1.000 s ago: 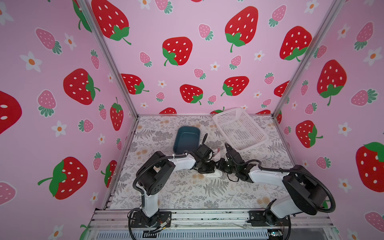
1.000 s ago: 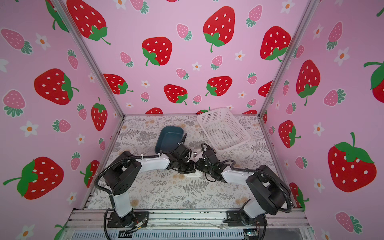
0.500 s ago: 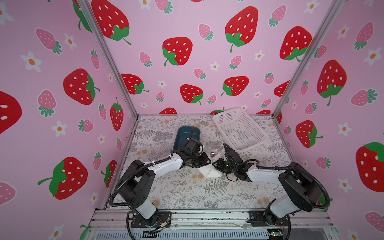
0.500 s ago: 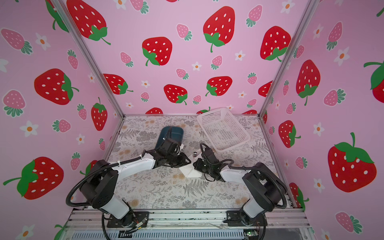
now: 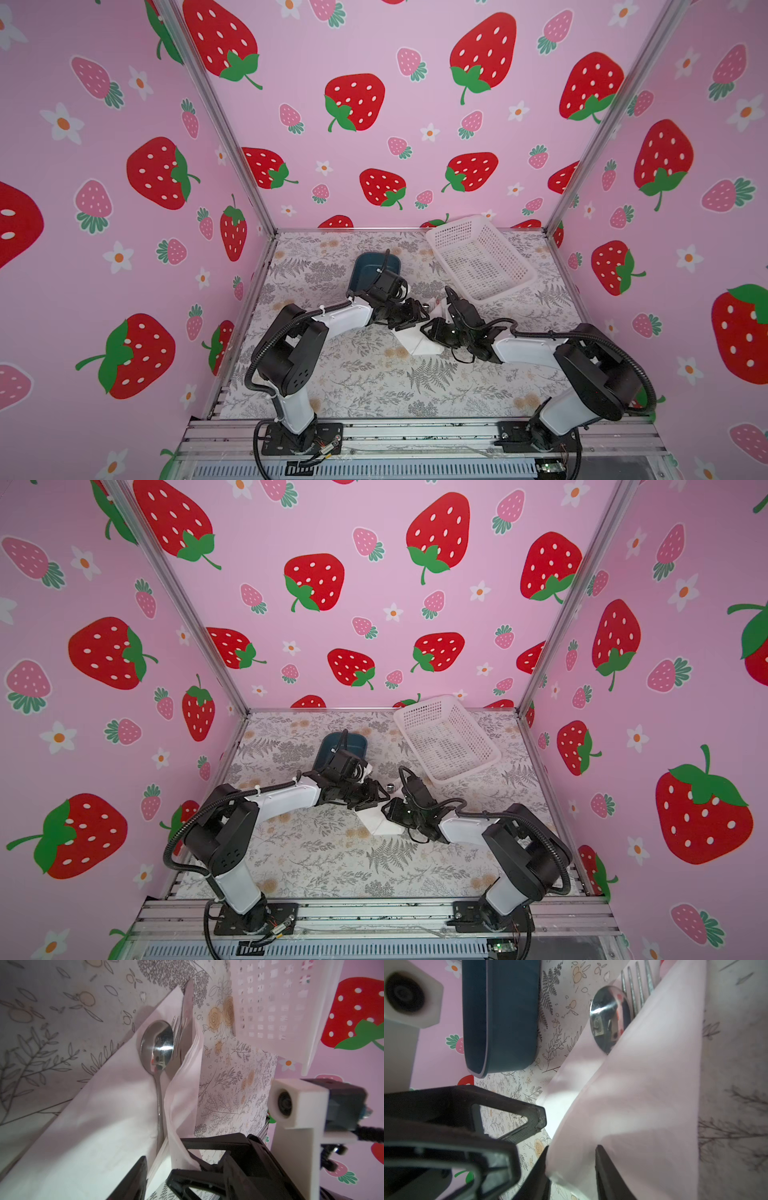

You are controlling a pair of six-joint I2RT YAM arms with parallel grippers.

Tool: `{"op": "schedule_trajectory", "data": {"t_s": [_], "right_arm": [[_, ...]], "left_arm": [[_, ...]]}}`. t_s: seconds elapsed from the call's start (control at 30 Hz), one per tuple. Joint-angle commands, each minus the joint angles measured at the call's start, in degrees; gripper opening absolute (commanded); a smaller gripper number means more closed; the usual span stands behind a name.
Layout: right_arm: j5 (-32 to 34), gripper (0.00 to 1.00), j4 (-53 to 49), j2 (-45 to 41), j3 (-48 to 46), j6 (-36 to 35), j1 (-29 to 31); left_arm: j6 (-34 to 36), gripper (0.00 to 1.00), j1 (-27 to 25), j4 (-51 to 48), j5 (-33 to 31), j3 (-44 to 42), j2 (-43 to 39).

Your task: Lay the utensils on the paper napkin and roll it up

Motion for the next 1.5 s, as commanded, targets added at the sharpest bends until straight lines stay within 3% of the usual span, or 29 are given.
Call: {"op": "schedule_trajectory", "data": {"t_s": [0.0,0.23,0.67,0.77,1.0,1.17,1.33,1.47], "right_arm": [[-0.6,0.39,1.4,-0.8,-1.0,-0.6,0.3],[-1.2,0.41,2.4,-1.5,-2.2,-0.9,0.4],[-3.5,0.45,1.1,-0.7,-0.4,-2.2,0.3],[-3.4,0.46,1.2,-1.0,-0.8,-1.6,0.3],[-2.1,0.46,1.5,-4.6,-3.2,-1.1,0.2],[-1.8,0.46,1.4,-6.0,-4.4,-0.9,0.1],[3.2,0.45,-1.9,-11.7,-7.1,0.9,0.0],[4.5,0.39,-3.4,-16.0,-10.8,2.6,-2.1]], "left_arm": [[0.2,0.61,0.1,-1.3,1.5,2.7,1.6],[0.5,0.61,0.1,-2.3,2.1,4.2,4.6],[1.7,0.5,-0.4,-3.3,4.1,7.0,8.9],[1.3,0.38,-0.6,-2.8,3.6,6.7,9.0],[1.8,0.22,-0.7,-3.0,3.9,6.1,9.0],[3.9,0.02,-0.7,-4.7,4.7,6.7,10.1],[4.3,0.0,-0.8,-3.4,4.4,4.9,8.4],[5.1,0.0,-1.0,-3.1,4.2,4.5,8.0]]}}
